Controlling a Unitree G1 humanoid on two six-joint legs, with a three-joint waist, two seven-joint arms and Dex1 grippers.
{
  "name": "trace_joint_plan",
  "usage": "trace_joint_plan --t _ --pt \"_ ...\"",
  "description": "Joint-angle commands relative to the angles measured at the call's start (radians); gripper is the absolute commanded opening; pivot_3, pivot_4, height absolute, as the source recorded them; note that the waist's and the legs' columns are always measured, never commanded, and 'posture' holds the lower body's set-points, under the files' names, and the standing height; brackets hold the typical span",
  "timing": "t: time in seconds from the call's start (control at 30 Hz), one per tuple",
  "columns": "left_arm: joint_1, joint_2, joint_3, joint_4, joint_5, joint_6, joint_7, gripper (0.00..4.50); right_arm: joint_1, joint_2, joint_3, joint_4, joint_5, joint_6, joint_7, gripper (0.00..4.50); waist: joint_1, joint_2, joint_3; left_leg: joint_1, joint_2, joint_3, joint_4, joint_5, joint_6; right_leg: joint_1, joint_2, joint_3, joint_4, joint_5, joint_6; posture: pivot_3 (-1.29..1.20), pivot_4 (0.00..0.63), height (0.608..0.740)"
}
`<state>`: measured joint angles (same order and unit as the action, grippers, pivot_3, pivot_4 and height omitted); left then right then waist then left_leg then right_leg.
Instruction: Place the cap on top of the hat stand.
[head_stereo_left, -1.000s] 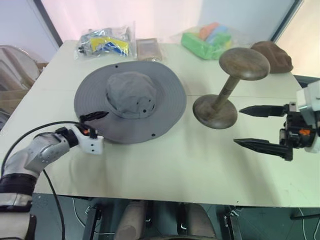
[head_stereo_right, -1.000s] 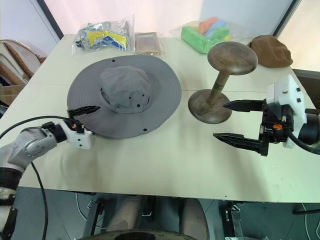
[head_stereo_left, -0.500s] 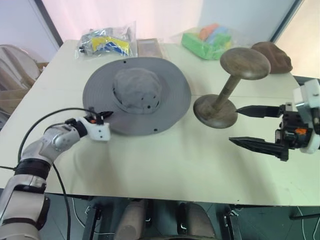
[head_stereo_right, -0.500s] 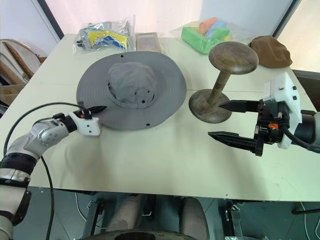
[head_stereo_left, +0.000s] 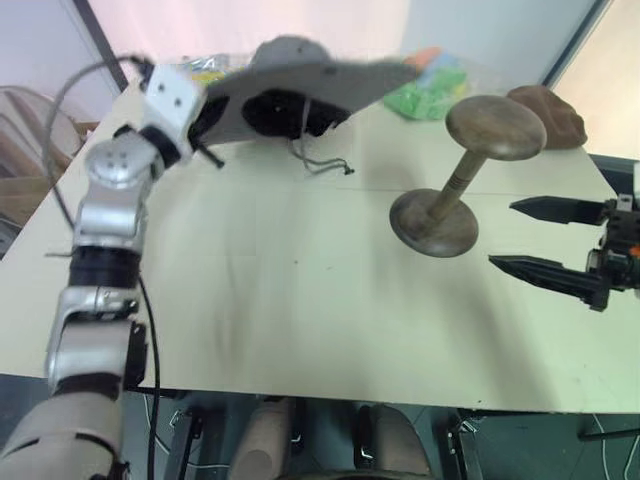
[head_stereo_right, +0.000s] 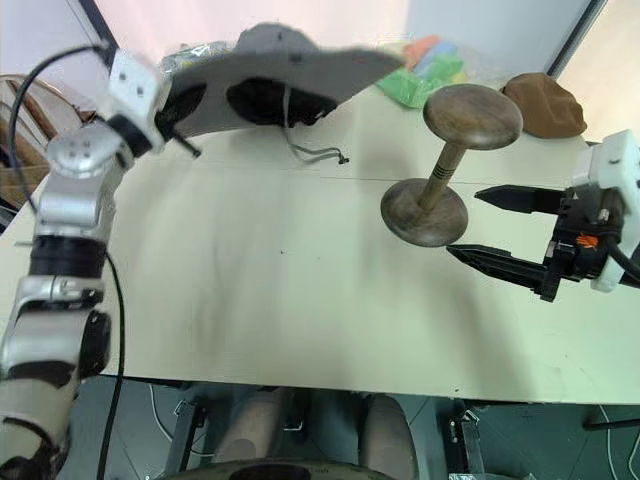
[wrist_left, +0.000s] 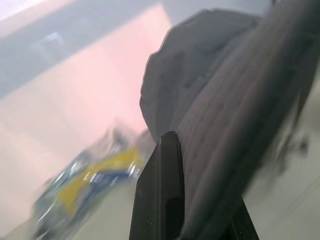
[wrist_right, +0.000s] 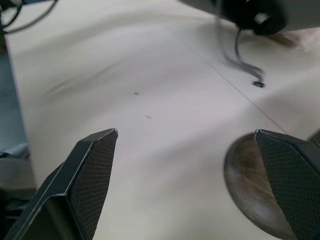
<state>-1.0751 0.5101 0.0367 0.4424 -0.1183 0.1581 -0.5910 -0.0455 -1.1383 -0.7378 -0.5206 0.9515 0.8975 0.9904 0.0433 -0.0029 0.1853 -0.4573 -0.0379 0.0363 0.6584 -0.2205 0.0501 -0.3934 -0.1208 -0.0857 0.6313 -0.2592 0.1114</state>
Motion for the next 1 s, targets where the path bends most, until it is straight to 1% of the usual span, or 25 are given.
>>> trace_joint_plan --t 0.03,0.13,0.23,0.43,0.53,0.63,0.8,0.87,0.93,1.0 --pt "-0.155 -0.042 0.023 0.010 -0.036 -0.019 0.004 0.07 -0.004 0.000 -0.074 0.021 -0.009 -0.017 0.001 4.50 -0.003 0.000 0.000 -0.002 0.000 0.000 0.003 -0.001 0.001 -0.001 0.000 0.000 0.000 0.000 0.000 0.00 0.150 0.735" --pt "-0.255 -0.114 -0.003 0.022 -0.047 -0.059 -0.027 0.07 0.015 -0.007 -0.139 0.049 -0.024 -0.006 0.012 4.50 -0.004 0.000 0.000 -0.003 0.000 0.001 0.006 -0.002 0.004 0.000 0.001 0.000 -0.001 0.000 0.001 0.00 0.150 0.735" --pt "-0.278 -0.173 -0.035 -0.021 -0.055 -0.085 -0.069 0.07 0.041 -0.004 -0.212 0.065 -0.031 0.013 0.021 4.50 -0.002 0.000 0.000 -0.003 0.000 0.001 0.006 -0.002 0.004 0.000 0.001 0.000 -0.001 0.000 0.001 0.00 0.150 0.735" --pt "-0.157 -0.223 -0.148 -0.139 0.001 -0.209 -0.153 0.07 0.100 0.032 -0.322 0.034 -0.011 0.055 0.010 4.50 -0.004 0.001 -0.001 -0.002 0.001 0.001 0.006 -0.002 0.004 0.000 0.000 0.001 0.000 0.001 0.001 0.00 0.150 0.735" --pt "-0.082 -0.239 -0.222 -0.124 0.070 -0.359 -0.172 0.07 0.124 0.051 -0.350 0.018 -0.005 0.065 -0.003 4.50 -0.004 0.002 -0.001 -0.002 0.001 0.001 0.005 -0.002 0.004 -0.001 -0.001 0.002 0.000 0.001 0.000 0.00 0.150 0.735" --pt "-0.046 -0.234 -0.287 -0.063 0.169 -0.549 -0.162 0.07 0.145 0.061 -0.368 0.012 -0.007 0.070 -0.007 4.50 -0.003 0.002 -0.001 -0.003 0.001 0.001 0.005 -0.002 0.004 -0.001 -0.001 0.002 0.000 0.001 0.000 0.00 0.150 0.735" --pt "-0.044 -0.185 -0.381 0.112 0.362 -0.854 -0.093 0.07 0.200 0.065 -0.411 0.013 -0.016 0.077 0.015 4.50 -0.001 0.002 -0.001 -0.003 0.000 0.001 0.005 -0.003 0.005 -0.002 -0.002 0.002 -0.001 0.001 -0.001 0.00 0.150 0.735" --pt "-0.059 -0.180 -0.397 0.177 0.398 -0.920 -0.068 0.07 0.250 0.070 -0.445 0.014 -0.040 0.077 0.038 4.50 0.000 0.001 -0.001 -0.004 0.000 0.001 0.005 -0.003 0.005 -0.002 -0.002 0.002 -0.001 0.001 -0.001 0.00 0.150 0.735" --pt "-0.070 -0.185 -0.410 0.233 0.427 -0.967 -0.045 0.07 0.329 0.096 -0.533 0.014 -0.056 0.095 0.070 4.50 0.003 0.001 -0.001 -0.005 0.000 0.001 0.005 -0.003 0.005 -0.002 -0.002 0.001 -0.001 0.001 -0.001 0.00 0.150 0.735" --pt "-0.075 -0.187 -0.423 0.271 0.455 -1.014 -0.027 0.07 0.378 0.115 -0.594 0.015 -0.052 0.105 0.083 4.50 0.006 0.001 0.000 -0.005 0.000 0.001 0.005 -0.004 0.006 -0.003 -0.002 0.001 -0.001 0.001 0.000 0.00 0.150 0.735"
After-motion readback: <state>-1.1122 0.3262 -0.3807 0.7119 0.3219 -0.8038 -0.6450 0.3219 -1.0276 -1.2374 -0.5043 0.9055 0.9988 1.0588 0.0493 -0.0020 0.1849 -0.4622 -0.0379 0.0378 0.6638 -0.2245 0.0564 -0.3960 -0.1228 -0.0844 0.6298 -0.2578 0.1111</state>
